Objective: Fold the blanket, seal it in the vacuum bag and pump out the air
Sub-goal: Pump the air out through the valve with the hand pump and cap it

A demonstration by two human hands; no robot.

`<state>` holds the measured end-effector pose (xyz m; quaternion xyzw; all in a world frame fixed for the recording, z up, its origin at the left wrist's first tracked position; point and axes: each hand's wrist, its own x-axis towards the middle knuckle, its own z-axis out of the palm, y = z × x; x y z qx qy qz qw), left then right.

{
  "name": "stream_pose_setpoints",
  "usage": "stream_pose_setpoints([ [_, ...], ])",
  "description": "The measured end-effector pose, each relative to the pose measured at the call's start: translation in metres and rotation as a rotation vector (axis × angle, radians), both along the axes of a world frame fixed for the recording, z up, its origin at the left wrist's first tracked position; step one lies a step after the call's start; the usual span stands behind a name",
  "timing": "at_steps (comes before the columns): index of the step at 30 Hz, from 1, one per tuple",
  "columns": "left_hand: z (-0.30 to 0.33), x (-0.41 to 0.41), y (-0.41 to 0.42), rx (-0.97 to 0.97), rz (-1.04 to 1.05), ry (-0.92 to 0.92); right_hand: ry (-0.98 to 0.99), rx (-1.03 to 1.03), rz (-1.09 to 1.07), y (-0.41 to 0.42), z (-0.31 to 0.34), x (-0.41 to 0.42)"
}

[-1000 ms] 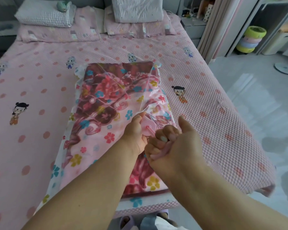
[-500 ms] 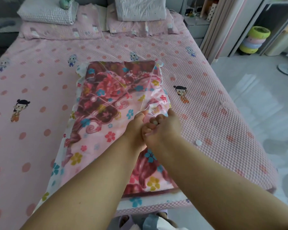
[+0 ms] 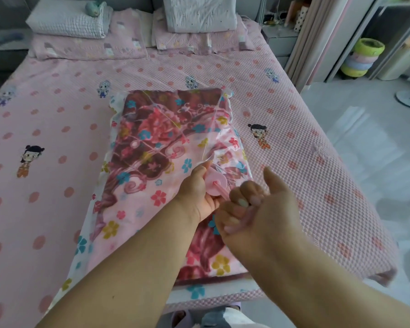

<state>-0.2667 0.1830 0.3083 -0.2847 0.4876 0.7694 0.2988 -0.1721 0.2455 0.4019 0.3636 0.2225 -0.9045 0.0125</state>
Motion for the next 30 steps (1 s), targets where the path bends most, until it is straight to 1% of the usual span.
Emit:
stream_pose_setpoints([
  [2, -0.004, -0.001, 0.001, 0.015, -0.014, -0.008, -0.021, -0.036, 0.017, 0.000, -0.004, -0.001],
  [5, -0.005, -0.001, 0.003, 0.090, -0.014, -0.055, -0.129, -0.010, -0.068, -0.009, -0.014, -0.039],
  [7, -0.002, -0.001, 0.002, 0.125, -0.030, -0.043, -0.106, -0.021, -0.077, -0.010, -0.013, -0.045],
  [10, -0.001, 0.001, 0.002, 0.046, -0.014, -0.033, -0.003, -0.066, 0.034, 0.002, -0.012, -0.008],
  [11, 0.000, 0.002, 0.001, 0.041, -0.010, -0.029, 0.010, -0.053, 0.058, 0.003, -0.011, 0.003],
  [12, 0.000, 0.002, 0.002, 0.036, -0.010, -0.035, 0.012, -0.046, 0.061, 0.003, -0.012, 0.006],
  [14, -0.002, 0.000, 0.004, 0.044, -0.025, -0.039, -0.017, -0.068, -0.018, 0.000, -0.017, -0.013],
  [16, 0.002, -0.001, 0.004, 0.120, -0.045, -0.041, -0.094, -0.035, -0.081, -0.009, -0.016, -0.039],
  [17, 0.004, 0.000, 0.004, 0.143, -0.048, -0.046, -0.099, -0.037, -0.088, -0.010, -0.014, -0.045],
  [18, 0.004, -0.001, 0.004, 0.130, -0.038, -0.047, -0.086, -0.037, -0.072, -0.008, -0.015, -0.042],
  [20, 0.002, -0.001, 0.003, 0.053, -0.011, -0.038, 0.003, -0.089, 0.014, 0.002, -0.009, -0.016],
  [22, -0.001, 0.000, 0.001, 0.028, -0.009, -0.009, 0.042, -0.066, 0.096, 0.004, -0.002, 0.010],
  [23, -0.001, 0.001, 0.001, 0.019, -0.018, -0.009, 0.037, -0.068, 0.097, 0.005, -0.005, 0.011],
  [25, 0.000, 0.003, 0.003, 0.022, -0.029, -0.027, -0.018, -0.076, -0.006, 0.002, -0.013, -0.009],
  [27, 0.003, 0.005, 0.004, 0.095, -0.044, -0.072, -0.092, -0.031, -0.065, -0.007, -0.017, -0.034],
  [29, 0.001, 0.004, 0.004, 0.103, -0.042, -0.071, -0.088, -0.034, -0.051, -0.006, -0.017, -0.036],
  [30, 0.001, 0.003, 0.004, 0.058, -0.034, -0.052, -0.049, -0.060, -0.015, -0.002, -0.014, -0.025],
])
